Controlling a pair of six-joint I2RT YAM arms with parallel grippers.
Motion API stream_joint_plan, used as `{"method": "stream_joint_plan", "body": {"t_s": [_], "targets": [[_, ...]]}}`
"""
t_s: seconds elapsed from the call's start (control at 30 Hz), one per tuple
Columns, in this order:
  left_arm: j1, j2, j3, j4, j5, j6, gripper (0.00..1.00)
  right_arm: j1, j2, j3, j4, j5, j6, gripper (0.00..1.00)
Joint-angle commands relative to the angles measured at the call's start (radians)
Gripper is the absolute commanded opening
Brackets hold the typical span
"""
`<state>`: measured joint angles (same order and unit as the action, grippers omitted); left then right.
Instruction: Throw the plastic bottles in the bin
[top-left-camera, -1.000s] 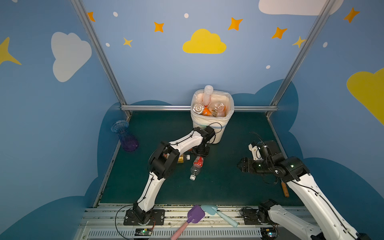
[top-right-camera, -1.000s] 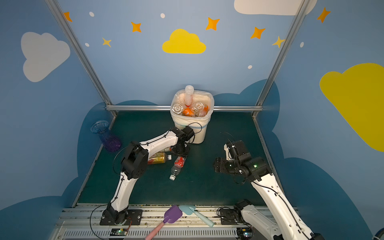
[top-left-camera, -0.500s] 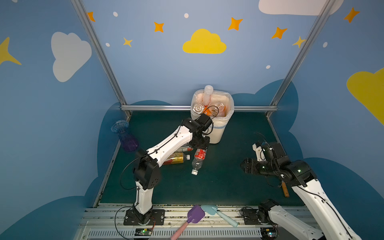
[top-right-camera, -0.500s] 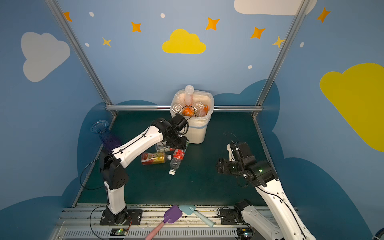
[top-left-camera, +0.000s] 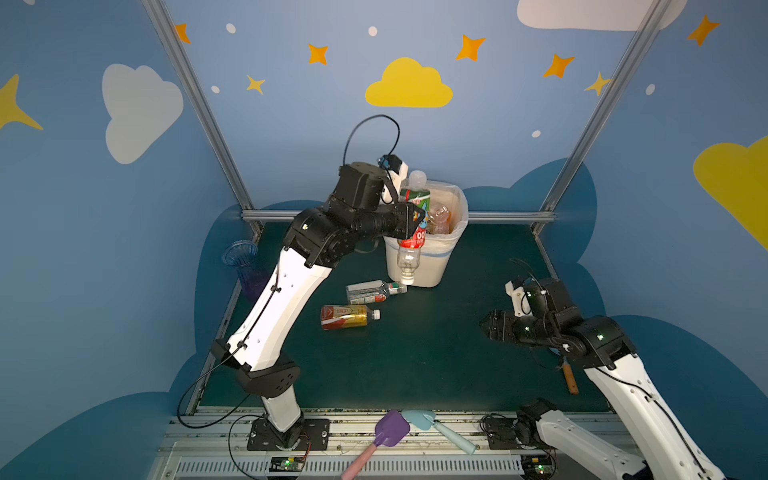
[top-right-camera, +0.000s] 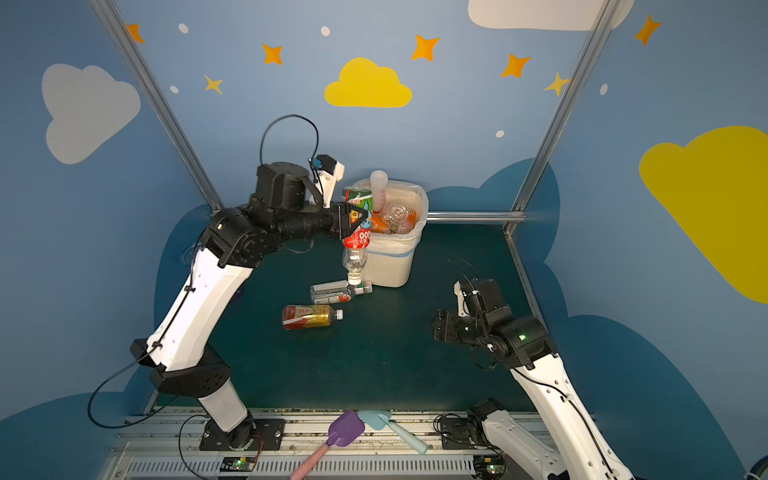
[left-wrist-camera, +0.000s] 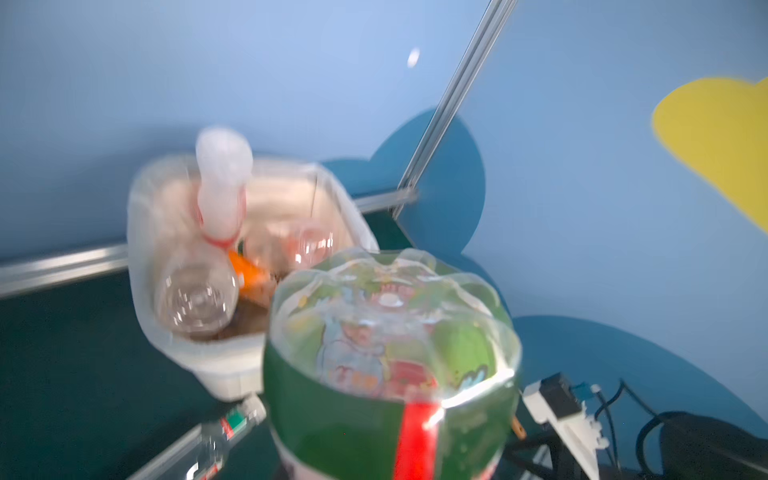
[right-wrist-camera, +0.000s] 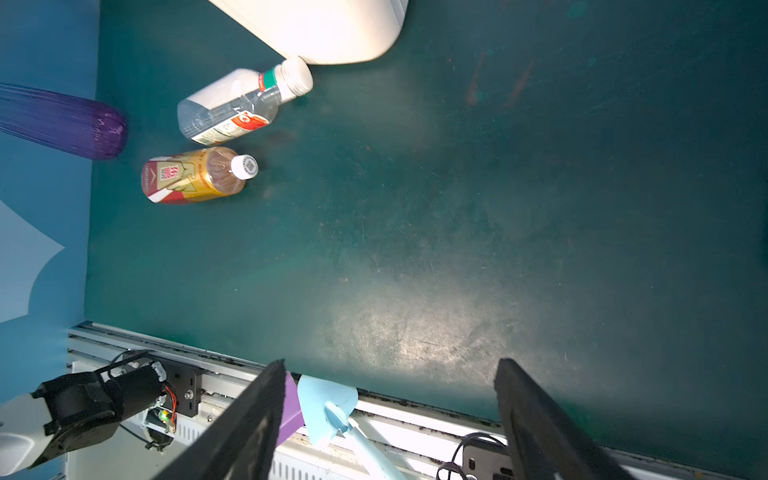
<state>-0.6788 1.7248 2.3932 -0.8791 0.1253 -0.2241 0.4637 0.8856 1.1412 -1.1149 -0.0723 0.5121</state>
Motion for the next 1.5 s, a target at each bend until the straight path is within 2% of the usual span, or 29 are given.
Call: {"method": "stream_joint_plan", "body": {"t_s": [0.0,0.1,0.17,0.27,0.3,0.33,0.37,0.4,0.47,0.6,0.8,0.93,1.17,1.33,1.4,1.47], "targets": [[0.002,-0.025,-0.023,0.288,-0.002,0.139,0.39,-0.002,0.015,0.046,0.011,-0.003,-0.006,0.8],[0.002,-0.014,-0.066,0.491,0.032,0.212,0.38,-0.001,0.032,0.072,0.006,0.005,-0.016,0.8],[0.004,0.027,-0.064,0.585,0.015,0.263,0.38,-0.001,0.04,0.084,0.006,0.012,-0.023,0.8],[0.026,0.17,0.037,0.594,-0.001,0.312,0.44,-0.002,0.053,0.087,0.015,0.016,-0.032,0.8],[0.04,0.255,0.152,0.526,0.0,0.309,0.53,-0.002,0.059,0.088,0.017,0.014,-0.034,0.8],[0.054,0.349,0.284,0.441,-0.006,0.31,0.75,-0.002,0.066,0.09,0.017,0.012,-0.037,0.8],[0.061,0.383,0.315,0.412,-0.029,0.309,0.98,-0.002,0.072,0.092,0.016,0.01,-0.038,0.8],[0.067,0.368,0.258,0.428,-0.074,0.295,1.0,-0.001,0.076,0.096,0.013,0.007,-0.041,0.8],[0.067,0.334,0.203,0.408,-0.114,0.295,1.0,-0.001,0.081,0.098,0.012,0.005,-0.043,0.8],[0.052,0.269,0.218,0.33,-0.153,0.334,1.0,-0.002,0.08,0.088,0.023,0.002,-0.042,0.8],[0.033,0.126,0.12,0.353,-0.165,0.331,1.0,-0.001,0.105,0.092,0.056,-0.015,-0.045,0.8],[0.033,0.057,0.041,0.348,-0.213,0.332,1.0,-0.002,0.134,0.107,0.066,-0.027,-0.054,0.8],[0.045,-0.008,-0.037,0.237,-0.311,0.275,1.0,-0.001,0.151,0.182,0.162,-0.015,-0.103,0.8],[0.085,-0.115,-0.241,0.209,-0.295,0.183,1.0,-0.002,0.23,0.348,0.259,0.016,-0.168,0.76],[0.116,-0.178,-0.355,0.204,-0.27,0.123,1.0,-0.001,0.269,0.407,0.291,0.016,-0.174,0.71],[0.152,-0.244,-0.458,0.194,-0.238,0.057,1.0,0.001,0.293,0.441,0.335,0.03,-0.174,0.71]]}}
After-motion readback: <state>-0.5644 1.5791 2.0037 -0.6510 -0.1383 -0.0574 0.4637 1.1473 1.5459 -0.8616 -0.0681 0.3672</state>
